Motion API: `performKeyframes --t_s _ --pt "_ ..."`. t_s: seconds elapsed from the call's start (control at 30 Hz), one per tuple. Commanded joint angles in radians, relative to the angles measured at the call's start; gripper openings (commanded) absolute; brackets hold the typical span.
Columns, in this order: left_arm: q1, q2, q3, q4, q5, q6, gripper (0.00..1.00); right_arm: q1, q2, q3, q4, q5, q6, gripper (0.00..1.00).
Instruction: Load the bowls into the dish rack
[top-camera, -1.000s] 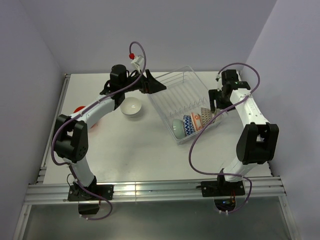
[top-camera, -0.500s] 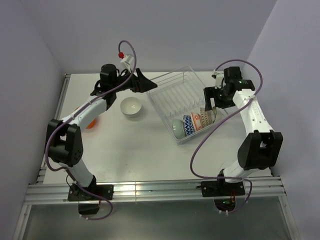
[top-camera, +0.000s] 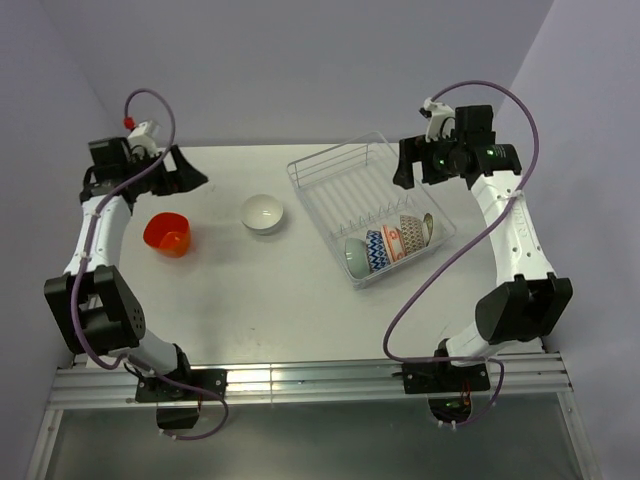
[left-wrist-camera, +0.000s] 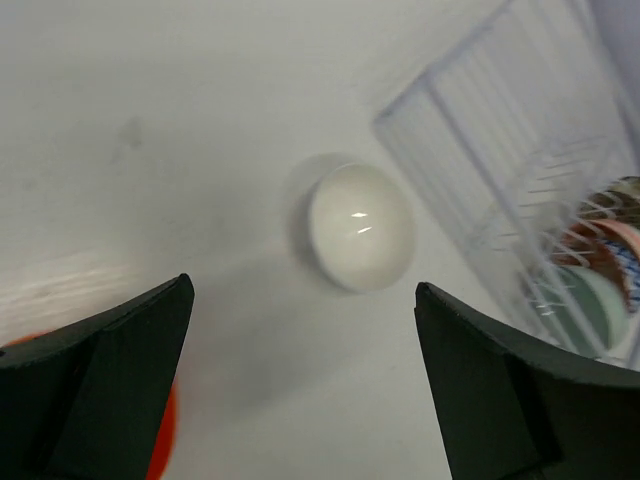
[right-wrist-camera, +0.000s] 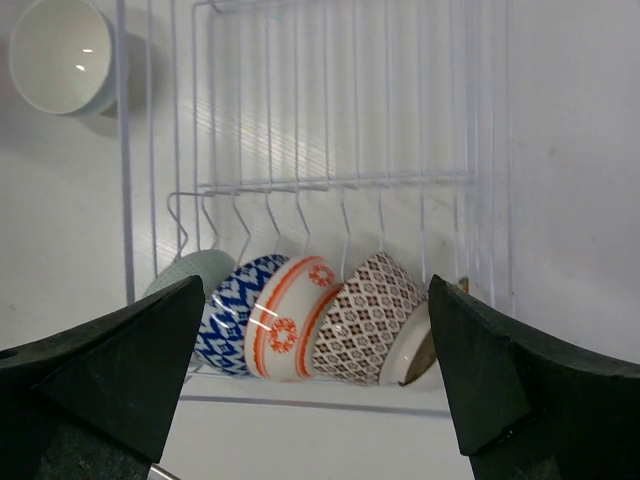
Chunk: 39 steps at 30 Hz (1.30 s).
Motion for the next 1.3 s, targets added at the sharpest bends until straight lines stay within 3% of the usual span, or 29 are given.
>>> performKeyframes --t_s 0.0,0.07,0.27,0.4,0.57,0.73,0.93,1.07,1.17,1.27 --pt "0.097 -0.057 0.035 -0.267 -0.050 0.307 0.97 0.050 0.042 0.072 0.060 -0.040 0.034 1.00" --pt "0.106 -0.062 0.033 -0.370 -0.067 0.487 0.93 0.067 0.062 0.087 0.060 -0.034 0.051 1.00" --pt "0.105 -0.096 -0.092 -0.465 -0.159 0.759 0.89 0.098 0.116 0.123 0.054 -0.043 0.092 1.00" --pt "0.099 -0.040 -0.141 -0.486 -0.236 0.816 0.84 0.106 0.123 0.120 0.054 -0.046 0.114 1.00" --pt "0.091 -0.014 -0.182 -0.364 -0.287 0.830 0.81 0.120 0.088 0.091 0.065 -0.034 0.117 1.00" --pt "0.014 0.064 -0.173 -0.344 -0.369 0.872 0.75 0.123 0.073 0.072 0.054 -0.025 0.109 1.00" --pt "-0.010 0.148 -0.152 -0.329 -0.426 0.870 0.57 0.123 0.070 0.078 0.048 -0.017 0.104 1.00" --pt "-0.016 0.165 -0.119 -0.344 -0.386 0.858 0.26 0.123 0.076 0.084 0.048 -0.028 0.118 1.00" --pt "-0.015 0.103 -0.122 -0.332 -0.244 0.849 0.02 0.123 0.067 0.098 0.063 -0.053 0.138 1.00" --pt "-0.024 -0.014 -0.153 -0.260 -0.054 0.823 0.00 0.123 0.022 0.078 0.149 -0.111 0.198 1.00"
